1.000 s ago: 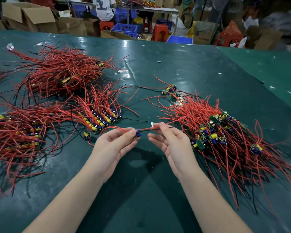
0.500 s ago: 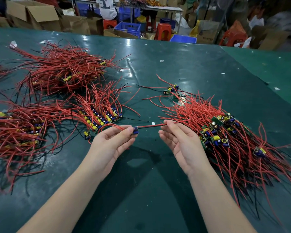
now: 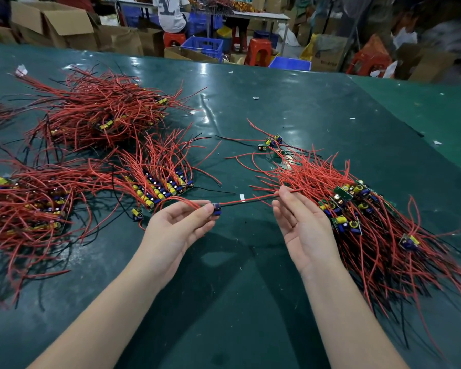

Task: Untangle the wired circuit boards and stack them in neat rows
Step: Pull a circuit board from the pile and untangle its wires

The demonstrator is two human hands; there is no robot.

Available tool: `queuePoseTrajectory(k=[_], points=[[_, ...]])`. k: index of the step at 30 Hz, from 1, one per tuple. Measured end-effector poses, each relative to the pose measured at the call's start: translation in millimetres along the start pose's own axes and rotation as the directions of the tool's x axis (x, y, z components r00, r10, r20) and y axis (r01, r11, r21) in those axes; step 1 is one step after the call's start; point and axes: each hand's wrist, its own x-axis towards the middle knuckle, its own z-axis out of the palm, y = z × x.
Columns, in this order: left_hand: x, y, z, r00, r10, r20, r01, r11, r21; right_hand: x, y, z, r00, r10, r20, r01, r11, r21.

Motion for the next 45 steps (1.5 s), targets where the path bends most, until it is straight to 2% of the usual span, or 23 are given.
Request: queuePoseTrajectory(k=[7,14,21,26,29,31,33,38,41,45], points=[[2,2,-4,1.000,0.020,-0.017,-0.020,0.999,-0.041,0,-3,1,1.000,0.014,0.000,-0.014,0.999,0.031],[2,3,-4,1.000,0.021,-0.013,-0.021,0.999,-0.034,1,-2,-1,0.997,-0.025,-0.073,0.027,0.999,0.020],[3,7,-5,1.000,0.025,-0.012,-0.026,0.994,-0.106,2,0,3,0.999,0.027,0.040,-0.030,0.997,0.073],[0,3,2,0.999,0.028,0.019,-0.026,0.995,-0.093,-10,20,18,0.947,0.196,0.255,-0.160,0.975,-0.155],[-4,0,5,0.997,0.049,0.066,-0.051,0.998,0.040,-23,36,26,0.908,0.191,0.372,-0.110,0.967,-0.228],[-5,-1,4,0.995,0.063,0.081,-0.075,0.985,0.154,-27,43,27,0.924,0.140,0.357,-0.048,0.966,-0.255],[-5,-2,3,0.995,0.068,0.077,-0.081,0.979,0.189,-28,44,27,0.940,0.096,0.328,-0.005,0.964,-0.266],[-1,0,2,0.995,0.094,-0.016,-0.093,0.994,0.054,-28,42,27,0.957,0.009,0.289,0.094,0.937,-0.337],[-1,2,1,0.997,0.073,-0.029,-0.074,0.996,-0.049,-27,42,26,0.948,-0.025,0.318,0.169,0.885,-0.434],[-3,3,1,0.997,0.079,-0.020,-0.080,0.995,-0.054,-28,42,24,0.940,-0.051,0.337,0.218,0.849,-0.481]])
